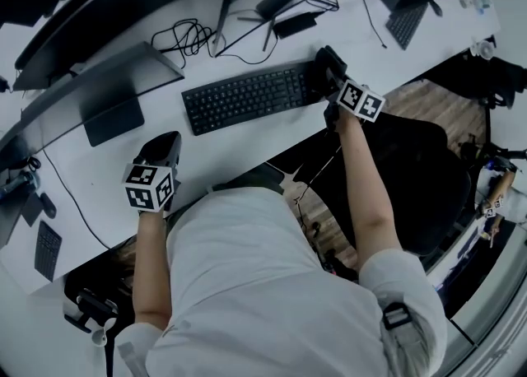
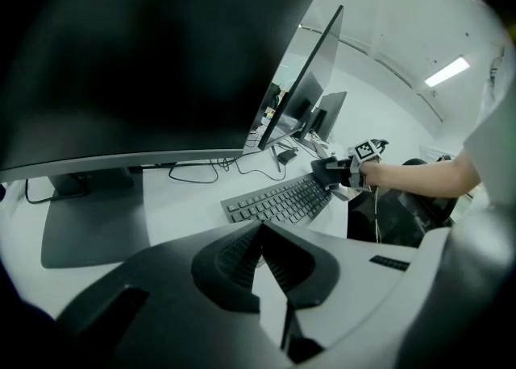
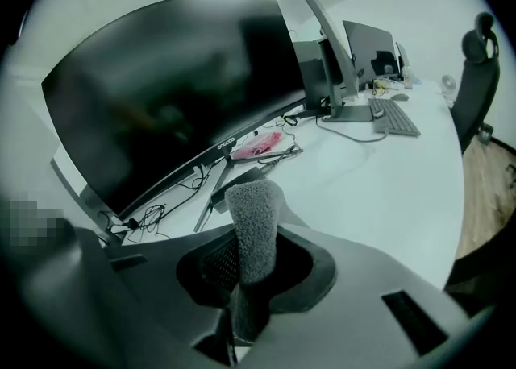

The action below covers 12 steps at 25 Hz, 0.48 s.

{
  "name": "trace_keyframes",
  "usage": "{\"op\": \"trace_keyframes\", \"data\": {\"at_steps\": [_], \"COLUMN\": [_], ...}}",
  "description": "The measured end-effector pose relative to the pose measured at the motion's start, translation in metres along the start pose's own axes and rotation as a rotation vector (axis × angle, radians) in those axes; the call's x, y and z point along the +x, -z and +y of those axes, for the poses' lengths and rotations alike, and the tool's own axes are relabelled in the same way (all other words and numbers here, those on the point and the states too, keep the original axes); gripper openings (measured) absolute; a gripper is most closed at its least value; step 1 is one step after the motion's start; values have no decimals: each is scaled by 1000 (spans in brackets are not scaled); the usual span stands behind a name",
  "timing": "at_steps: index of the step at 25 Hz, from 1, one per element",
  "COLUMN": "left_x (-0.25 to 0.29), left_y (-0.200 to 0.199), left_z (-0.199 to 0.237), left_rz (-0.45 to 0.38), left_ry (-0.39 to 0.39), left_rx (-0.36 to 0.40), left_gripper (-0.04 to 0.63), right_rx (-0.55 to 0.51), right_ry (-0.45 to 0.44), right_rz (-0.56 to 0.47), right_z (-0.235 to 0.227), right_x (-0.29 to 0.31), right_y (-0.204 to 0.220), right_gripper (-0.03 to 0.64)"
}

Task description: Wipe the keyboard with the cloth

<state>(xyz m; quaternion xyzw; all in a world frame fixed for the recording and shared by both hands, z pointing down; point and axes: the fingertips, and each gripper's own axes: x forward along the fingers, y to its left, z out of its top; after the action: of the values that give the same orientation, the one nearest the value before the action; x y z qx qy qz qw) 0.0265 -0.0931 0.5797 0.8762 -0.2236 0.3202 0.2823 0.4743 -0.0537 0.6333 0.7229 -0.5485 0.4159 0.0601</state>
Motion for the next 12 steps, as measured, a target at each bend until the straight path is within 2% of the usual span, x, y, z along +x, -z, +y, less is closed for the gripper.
{"op": "trace_keyframes", "data": {"at_steps": [6,12], "left_x": [-16,-32], "left_y": [7,16], "left_z": [10,23], "left_rz": [-15,-24], "left_ry": [-30,-58], "left_rx": [-43,-59], "left_gripper": [2,2], "right_rx": [211,277], "right_ry": [-112,-162], "right_rz": [7,16], "right_z": [35,66], "right_x": [18,31], "right_y": [22,38], "right_gripper": [58,58]}}
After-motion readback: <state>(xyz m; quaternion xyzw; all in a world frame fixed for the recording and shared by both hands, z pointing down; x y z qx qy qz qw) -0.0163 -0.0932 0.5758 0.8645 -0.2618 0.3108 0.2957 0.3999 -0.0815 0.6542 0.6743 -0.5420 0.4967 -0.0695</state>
